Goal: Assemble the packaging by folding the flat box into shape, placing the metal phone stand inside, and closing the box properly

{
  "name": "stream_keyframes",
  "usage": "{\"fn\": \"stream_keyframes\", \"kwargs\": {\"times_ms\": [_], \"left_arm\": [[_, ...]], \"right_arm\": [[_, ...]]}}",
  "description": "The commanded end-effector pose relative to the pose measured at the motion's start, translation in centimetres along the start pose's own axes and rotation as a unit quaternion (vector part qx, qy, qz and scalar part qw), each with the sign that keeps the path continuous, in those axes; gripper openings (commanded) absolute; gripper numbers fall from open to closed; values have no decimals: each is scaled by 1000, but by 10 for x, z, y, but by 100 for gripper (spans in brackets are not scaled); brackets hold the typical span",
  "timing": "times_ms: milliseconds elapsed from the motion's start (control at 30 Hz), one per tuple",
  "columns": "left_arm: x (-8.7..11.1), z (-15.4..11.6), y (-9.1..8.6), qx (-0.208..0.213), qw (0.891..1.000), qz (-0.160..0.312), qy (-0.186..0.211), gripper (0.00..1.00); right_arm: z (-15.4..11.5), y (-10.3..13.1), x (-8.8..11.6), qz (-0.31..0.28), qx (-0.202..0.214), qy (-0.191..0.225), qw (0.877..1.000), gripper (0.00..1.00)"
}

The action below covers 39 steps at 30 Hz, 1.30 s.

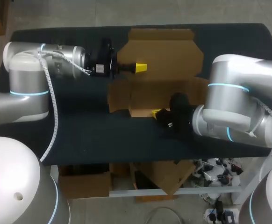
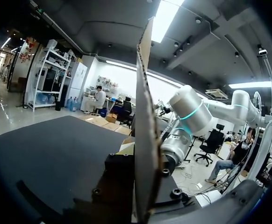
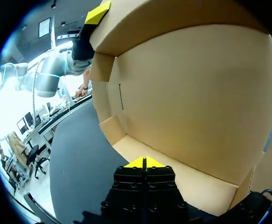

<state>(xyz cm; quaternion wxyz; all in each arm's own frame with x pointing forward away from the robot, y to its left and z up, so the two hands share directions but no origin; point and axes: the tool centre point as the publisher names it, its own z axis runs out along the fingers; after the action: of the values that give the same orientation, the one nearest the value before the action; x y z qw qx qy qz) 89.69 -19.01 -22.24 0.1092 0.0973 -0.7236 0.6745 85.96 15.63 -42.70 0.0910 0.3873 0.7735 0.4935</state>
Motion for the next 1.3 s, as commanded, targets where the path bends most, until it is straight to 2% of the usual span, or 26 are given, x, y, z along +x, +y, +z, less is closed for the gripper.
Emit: {"fn": "stream_keyframes", "kwargs": {"times_ms": [33,400,833,1300], "left_arm": [[5,-2,8,4,1000,-4,-2,0],[16,0,18,1,1000,0,-7,0],[18,4,26,1,1000,3,-13,0],[21,3,27,7,1000,10,-18,0]], "right_arm": [[5,-3,2,0,-3,-6,1000,0],[5,-3,2,0,-3,-6,1000,0],[5,-3,2,0,-3,-6,1000,0],[5,-3,2,0,-3,-6,1000,0]]}}
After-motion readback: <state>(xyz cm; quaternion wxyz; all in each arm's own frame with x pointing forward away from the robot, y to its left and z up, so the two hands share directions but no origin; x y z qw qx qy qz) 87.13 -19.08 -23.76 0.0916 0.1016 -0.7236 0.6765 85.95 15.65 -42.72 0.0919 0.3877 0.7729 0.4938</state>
